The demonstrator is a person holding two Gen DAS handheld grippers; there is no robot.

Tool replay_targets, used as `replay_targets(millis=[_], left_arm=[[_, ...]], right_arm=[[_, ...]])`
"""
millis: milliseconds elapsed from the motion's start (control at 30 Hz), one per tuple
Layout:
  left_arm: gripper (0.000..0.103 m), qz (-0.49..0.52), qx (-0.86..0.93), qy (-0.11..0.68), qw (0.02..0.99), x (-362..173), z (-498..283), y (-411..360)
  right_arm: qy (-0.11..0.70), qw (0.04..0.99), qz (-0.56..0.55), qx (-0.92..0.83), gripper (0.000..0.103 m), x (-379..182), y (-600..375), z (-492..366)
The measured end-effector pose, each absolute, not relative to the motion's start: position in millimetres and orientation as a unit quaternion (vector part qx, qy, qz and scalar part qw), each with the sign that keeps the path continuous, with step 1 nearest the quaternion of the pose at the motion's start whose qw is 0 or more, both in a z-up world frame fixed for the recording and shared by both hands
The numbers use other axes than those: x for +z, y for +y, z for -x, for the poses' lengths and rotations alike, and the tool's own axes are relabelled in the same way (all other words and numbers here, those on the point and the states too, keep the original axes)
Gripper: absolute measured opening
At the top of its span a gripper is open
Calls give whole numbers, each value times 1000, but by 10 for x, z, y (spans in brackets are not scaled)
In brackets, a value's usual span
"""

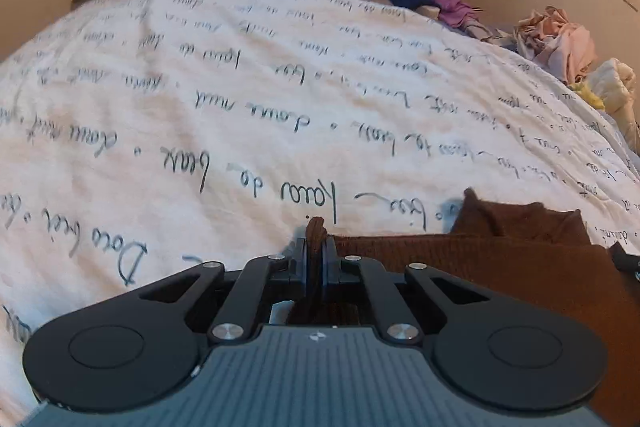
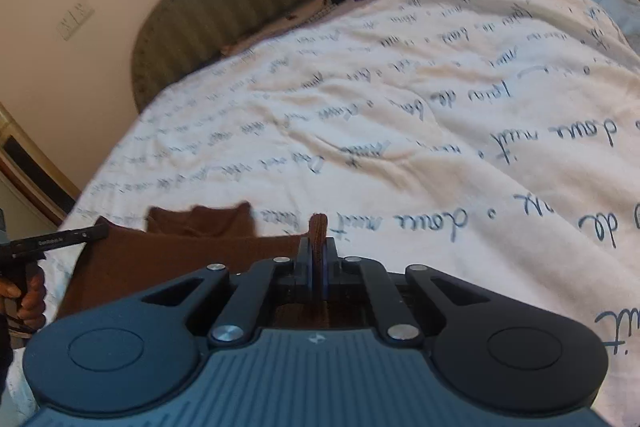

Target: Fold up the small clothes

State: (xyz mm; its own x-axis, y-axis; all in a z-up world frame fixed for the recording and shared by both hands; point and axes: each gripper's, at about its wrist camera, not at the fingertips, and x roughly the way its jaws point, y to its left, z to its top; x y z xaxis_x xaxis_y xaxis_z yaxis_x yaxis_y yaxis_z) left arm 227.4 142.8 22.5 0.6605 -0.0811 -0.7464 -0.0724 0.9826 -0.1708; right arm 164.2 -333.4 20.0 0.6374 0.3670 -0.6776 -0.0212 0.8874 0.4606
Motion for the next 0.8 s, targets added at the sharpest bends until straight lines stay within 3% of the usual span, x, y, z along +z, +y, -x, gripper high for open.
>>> replay_targets(millis=[133,300,367,400,467,633,700,800], left_arm=[[22,100,6,379,920,426,-2107,1525],[27,68,44,273,958,1044,-1556,1485],[39,85,30,256,962,1132,-1423,1273],[44,83,19,261,962,1116,-1409,1116],[68,48,8,280,959,964,-1477,743],[67,-31,37,368,928,281,-1843,353],[77,-44,39,338,939,88,-1801,441],[79,-33,33,336,941,43,-1801,526]], right_arm=[[393,884,-236,97,7,105,-3327,-1538],[362,903,-225,48,17,586,-3359,-1236],[320,918,-226,69,18,770,-3206,-1050],[314,917,-227,89,21,799,-3083,-1014],[326,916,-212,101,30,737,-2788,-1056],[353,928,-120,-13,32,214,-2477,-1300],[311,946,-94,-3,32,60,-2477,-1189],[306,944,-122,5,32,32,-2585,-1178]])
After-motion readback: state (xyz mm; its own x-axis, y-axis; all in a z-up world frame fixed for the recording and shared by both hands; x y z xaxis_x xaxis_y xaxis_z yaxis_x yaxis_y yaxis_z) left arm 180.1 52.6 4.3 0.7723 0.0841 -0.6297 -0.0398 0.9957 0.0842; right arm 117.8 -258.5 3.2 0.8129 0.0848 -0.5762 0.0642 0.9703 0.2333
